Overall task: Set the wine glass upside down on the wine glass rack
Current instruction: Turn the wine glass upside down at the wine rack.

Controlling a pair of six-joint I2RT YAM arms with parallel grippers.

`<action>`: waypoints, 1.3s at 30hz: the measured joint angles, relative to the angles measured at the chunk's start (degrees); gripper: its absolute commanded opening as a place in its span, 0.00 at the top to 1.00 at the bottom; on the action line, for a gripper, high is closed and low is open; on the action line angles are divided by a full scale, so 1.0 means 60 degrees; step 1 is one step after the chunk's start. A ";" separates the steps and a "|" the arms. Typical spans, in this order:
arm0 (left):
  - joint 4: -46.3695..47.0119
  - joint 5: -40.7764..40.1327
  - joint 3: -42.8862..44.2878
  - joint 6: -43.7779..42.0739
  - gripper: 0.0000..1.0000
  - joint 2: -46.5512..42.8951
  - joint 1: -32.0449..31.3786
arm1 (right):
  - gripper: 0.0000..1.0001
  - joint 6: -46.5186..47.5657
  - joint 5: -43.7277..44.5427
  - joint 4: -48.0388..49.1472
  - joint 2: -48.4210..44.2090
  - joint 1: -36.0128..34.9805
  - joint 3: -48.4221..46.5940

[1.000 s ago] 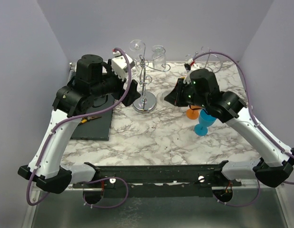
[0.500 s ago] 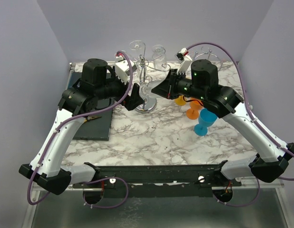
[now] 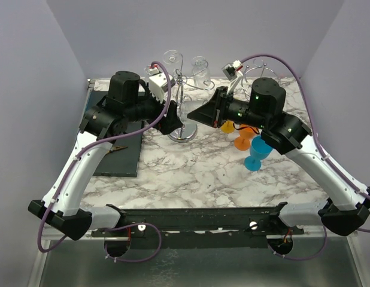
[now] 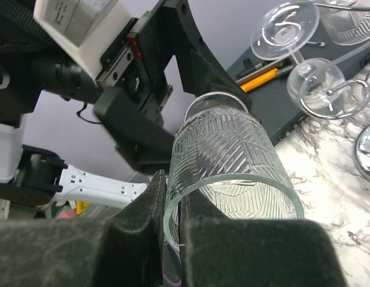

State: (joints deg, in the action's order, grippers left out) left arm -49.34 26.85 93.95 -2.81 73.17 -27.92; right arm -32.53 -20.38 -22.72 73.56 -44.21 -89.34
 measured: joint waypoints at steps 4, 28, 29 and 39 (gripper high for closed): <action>0.0022 0.0007 0.0033 -0.0073 0.53 0.0015 0.0000 | 1.00 -0.0069 -0.0382 0.0306 -0.0106 0.0000 0.0215; 0.0189 -0.0299 -0.0291 -0.4401 1.00 -0.0962 0.0073 | 0.01 -0.0386 -0.1111 0.0688 -0.0994 -0.0062 0.1362; 0.0237 -0.0335 -0.0379 -0.4725 1.00 -0.1082 0.0069 | 0.00 -0.0342 -0.1115 0.0459 -0.1024 -0.0062 0.1304; 0.0408 -0.0095 -0.1676 -0.8116 1.00 -0.2240 0.0011 | 0.01 0.0965 -0.1071 -0.1854 -0.0448 -0.0055 -0.0463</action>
State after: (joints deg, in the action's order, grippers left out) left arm -46.89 26.28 83.90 -51.51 59.72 -27.86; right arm -26.74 -26.81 -33.85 70.87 -44.53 -92.12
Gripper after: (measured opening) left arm 0.235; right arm 0.994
